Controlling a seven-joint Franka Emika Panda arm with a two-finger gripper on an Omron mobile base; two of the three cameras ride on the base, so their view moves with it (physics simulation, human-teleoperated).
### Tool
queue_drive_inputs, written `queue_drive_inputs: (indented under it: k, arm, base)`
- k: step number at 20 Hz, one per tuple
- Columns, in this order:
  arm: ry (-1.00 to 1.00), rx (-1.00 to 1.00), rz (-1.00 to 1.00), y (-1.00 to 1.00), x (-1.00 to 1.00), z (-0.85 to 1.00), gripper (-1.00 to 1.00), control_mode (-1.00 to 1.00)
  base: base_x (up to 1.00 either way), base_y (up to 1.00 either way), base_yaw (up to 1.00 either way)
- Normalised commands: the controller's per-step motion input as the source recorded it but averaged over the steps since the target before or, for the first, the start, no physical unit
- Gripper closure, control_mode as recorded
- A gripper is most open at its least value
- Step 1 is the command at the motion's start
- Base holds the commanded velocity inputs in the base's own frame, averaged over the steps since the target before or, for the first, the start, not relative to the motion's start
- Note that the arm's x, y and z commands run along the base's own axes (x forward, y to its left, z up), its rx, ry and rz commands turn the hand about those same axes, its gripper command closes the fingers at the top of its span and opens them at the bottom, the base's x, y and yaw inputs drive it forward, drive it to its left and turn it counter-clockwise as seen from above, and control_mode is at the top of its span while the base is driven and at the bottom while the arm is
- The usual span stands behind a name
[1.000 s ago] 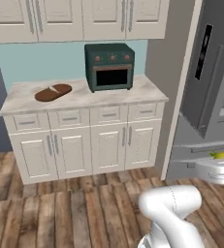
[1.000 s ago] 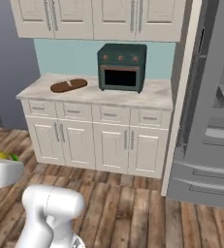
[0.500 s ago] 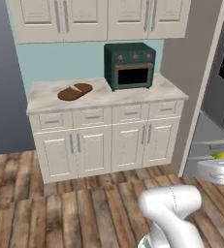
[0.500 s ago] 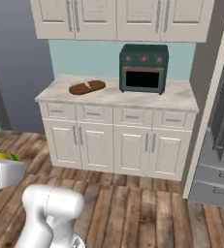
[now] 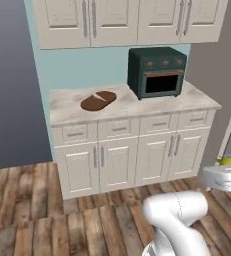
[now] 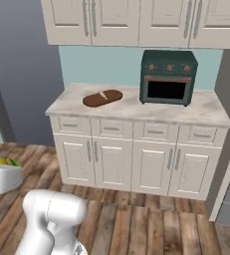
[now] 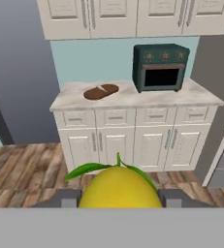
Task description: Retrieve a lemon from the fridge and place it on the cutting board with the fish.
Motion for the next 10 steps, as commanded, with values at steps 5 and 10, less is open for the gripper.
queue_drive_inputs:
  k: [5,10]
  arm:
    - [0.00,0.00,0.00,0.00,0.00,0.00,1.00,1.00]
    - [0.00,0.00,0.00,0.00,0.00,0.00,1.00,1.00]
  base:
    - [0.88,0.39,0.00]
    - [0.72,0.40,0.00]
